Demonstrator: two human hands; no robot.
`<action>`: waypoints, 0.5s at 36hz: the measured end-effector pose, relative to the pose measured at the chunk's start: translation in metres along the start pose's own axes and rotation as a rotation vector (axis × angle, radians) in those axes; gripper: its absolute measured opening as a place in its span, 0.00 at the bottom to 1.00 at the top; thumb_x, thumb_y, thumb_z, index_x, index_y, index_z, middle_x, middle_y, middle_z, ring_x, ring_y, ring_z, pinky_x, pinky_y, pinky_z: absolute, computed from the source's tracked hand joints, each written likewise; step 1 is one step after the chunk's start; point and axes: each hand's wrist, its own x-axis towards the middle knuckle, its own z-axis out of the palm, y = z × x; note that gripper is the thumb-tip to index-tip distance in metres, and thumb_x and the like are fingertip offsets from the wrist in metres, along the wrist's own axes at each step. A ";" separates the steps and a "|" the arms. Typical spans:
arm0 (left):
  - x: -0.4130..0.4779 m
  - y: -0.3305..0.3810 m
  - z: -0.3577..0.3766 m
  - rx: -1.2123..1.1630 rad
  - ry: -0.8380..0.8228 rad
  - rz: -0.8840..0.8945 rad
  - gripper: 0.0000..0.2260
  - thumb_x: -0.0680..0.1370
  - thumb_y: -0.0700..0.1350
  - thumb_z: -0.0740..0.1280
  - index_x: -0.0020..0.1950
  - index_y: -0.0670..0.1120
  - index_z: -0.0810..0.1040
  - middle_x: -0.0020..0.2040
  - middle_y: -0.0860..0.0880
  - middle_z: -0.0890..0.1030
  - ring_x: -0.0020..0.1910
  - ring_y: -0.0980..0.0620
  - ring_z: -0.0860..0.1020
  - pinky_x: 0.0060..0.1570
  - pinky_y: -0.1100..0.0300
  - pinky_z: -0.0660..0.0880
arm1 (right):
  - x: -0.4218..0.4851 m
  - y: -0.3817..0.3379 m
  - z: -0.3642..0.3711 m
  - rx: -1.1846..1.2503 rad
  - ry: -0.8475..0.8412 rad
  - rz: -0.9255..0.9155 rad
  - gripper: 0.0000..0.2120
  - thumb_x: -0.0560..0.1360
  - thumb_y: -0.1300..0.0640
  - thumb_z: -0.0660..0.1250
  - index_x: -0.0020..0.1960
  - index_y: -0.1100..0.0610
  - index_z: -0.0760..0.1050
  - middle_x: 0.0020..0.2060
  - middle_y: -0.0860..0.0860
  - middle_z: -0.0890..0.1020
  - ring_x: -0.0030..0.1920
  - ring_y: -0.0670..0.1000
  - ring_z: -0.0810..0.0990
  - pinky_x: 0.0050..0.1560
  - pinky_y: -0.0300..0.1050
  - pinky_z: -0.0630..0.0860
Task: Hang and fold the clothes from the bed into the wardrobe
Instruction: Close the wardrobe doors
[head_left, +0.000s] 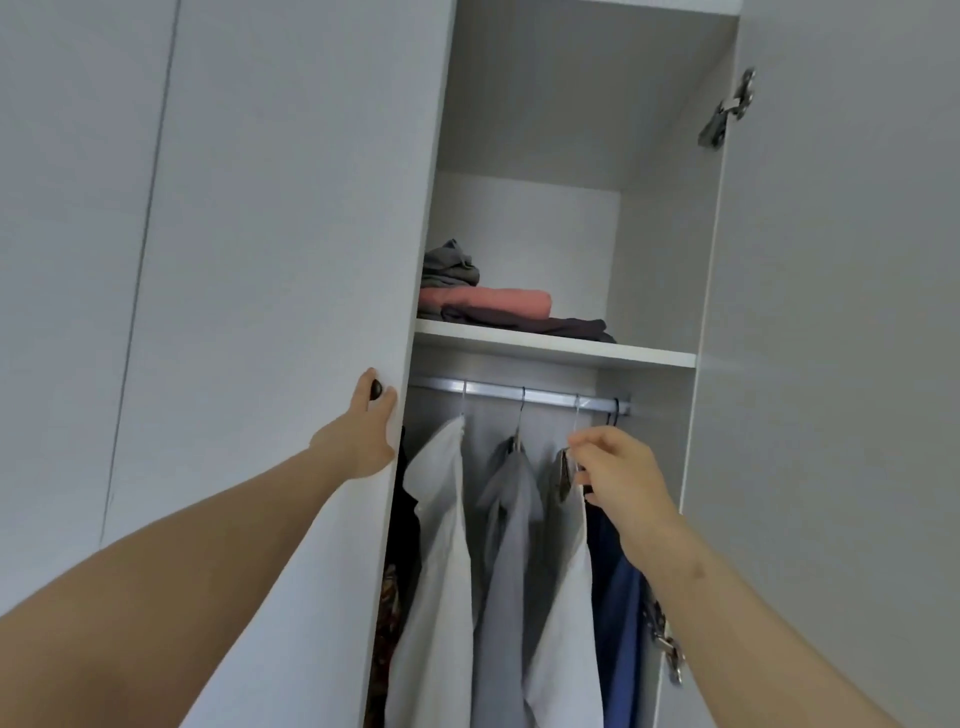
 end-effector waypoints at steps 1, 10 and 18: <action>0.002 0.003 -0.001 0.001 -0.023 -0.016 0.32 0.77 0.41 0.63 0.76 0.46 0.48 0.75 0.48 0.33 0.65 0.44 0.68 0.60 0.53 0.70 | -0.001 0.000 0.000 -0.005 -0.005 0.003 0.09 0.77 0.61 0.61 0.43 0.50 0.76 0.40 0.46 0.77 0.45 0.48 0.75 0.54 0.45 0.73; 0.004 0.106 -0.002 -0.045 0.066 0.166 0.35 0.77 0.50 0.63 0.77 0.49 0.46 0.78 0.49 0.42 0.76 0.46 0.42 0.71 0.43 0.50 | -0.005 -0.012 -0.015 -0.021 0.082 -0.032 0.11 0.76 0.62 0.62 0.40 0.48 0.75 0.37 0.46 0.78 0.38 0.46 0.74 0.42 0.40 0.72; -0.024 0.202 -0.002 -0.696 0.201 0.434 0.19 0.77 0.43 0.64 0.68 0.48 0.70 0.66 0.50 0.73 0.65 0.53 0.70 0.59 0.65 0.62 | -0.033 -0.049 -0.081 -0.279 0.263 -0.332 0.09 0.76 0.62 0.62 0.43 0.49 0.73 0.38 0.38 0.76 0.37 0.37 0.74 0.37 0.26 0.67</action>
